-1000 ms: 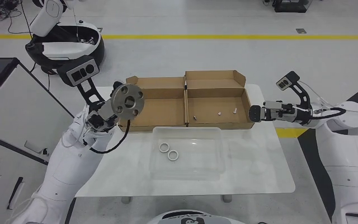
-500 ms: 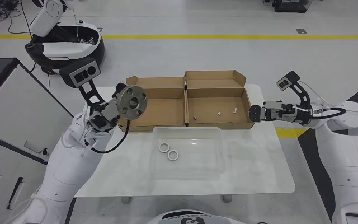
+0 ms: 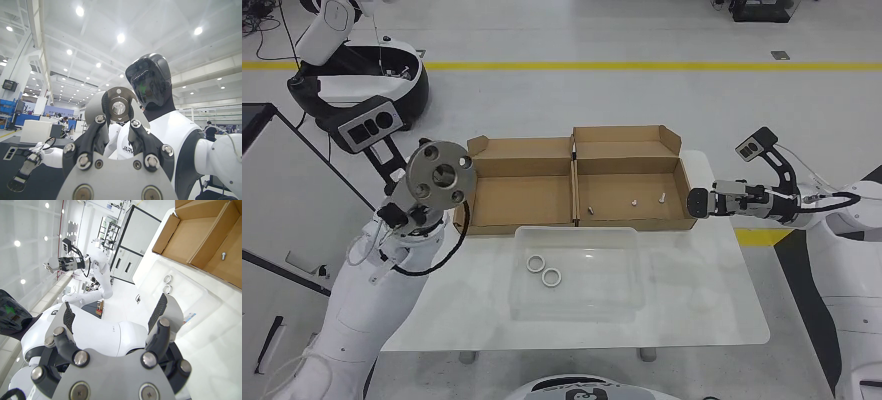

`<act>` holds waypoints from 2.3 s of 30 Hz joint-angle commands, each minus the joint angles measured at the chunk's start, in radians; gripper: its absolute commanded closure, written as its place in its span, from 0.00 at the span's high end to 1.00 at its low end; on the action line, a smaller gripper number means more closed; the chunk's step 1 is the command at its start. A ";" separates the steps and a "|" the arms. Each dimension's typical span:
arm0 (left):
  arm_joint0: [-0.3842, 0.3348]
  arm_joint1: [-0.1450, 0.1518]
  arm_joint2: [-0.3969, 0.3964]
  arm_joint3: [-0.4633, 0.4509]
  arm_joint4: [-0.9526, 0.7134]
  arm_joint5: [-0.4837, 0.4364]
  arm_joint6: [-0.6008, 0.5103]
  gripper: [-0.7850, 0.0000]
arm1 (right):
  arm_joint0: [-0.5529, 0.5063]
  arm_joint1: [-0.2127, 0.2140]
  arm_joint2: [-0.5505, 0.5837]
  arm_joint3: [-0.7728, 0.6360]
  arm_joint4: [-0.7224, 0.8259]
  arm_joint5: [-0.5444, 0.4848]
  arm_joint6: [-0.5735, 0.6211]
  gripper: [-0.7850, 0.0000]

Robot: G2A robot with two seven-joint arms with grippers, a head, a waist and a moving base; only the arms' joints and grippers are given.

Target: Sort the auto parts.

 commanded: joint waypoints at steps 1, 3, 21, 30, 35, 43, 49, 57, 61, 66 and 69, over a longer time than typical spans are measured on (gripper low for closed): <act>0.001 0.002 0.000 0.015 0.037 0.001 -0.001 0.00 | 0.000 0.000 0.000 0.000 0.000 0.000 0.000 1.00; 0.002 0.006 -0.003 0.029 0.074 0.009 -0.009 0.00 | 0.000 0.000 0.000 0.000 0.000 0.000 0.000 1.00; 0.025 0.004 -0.015 -0.049 -0.071 -0.001 0.001 0.00 | 0.000 0.000 0.000 0.000 0.000 0.000 0.000 1.00; 0.029 0.001 -0.019 -0.061 -0.089 -0.001 0.001 0.00 | 0.000 0.000 0.000 0.000 0.000 0.000 0.000 1.00; 0.029 0.001 -0.019 -0.061 -0.089 -0.001 0.001 0.00 | 0.000 0.000 0.000 0.000 0.000 0.000 0.000 1.00; 0.034 -0.001 -0.022 -0.070 -0.072 0.029 0.023 0.00 | 0.000 0.000 0.000 0.000 0.000 0.000 0.000 1.00; 0.042 -0.007 -0.033 -0.047 0.075 0.095 0.051 0.00 | 0.000 0.000 0.000 0.000 0.000 0.000 0.000 1.00; 0.020 -0.020 -0.008 -0.008 0.207 0.162 0.106 0.00 | 0.000 0.000 0.000 0.000 0.000 0.000 0.000 1.00; -0.041 -0.031 0.018 0.026 0.288 0.208 0.138 0.00 | 0.000 0.000 0.000 0.000 0.000 0.000 0.000 1.00; -0.169 -0.047 0.061 0.117 0.459 0.269 0.159 0.00 | 0.000 0.000 0.000 0.000 0.000 0.000 0.000 1.00; -0.236 -0.057 0.097 0.191 0.573 0.261 0.152 0.00 | 0.000 0.000 0.000 0.000 0.000 0.000 0.000 1.00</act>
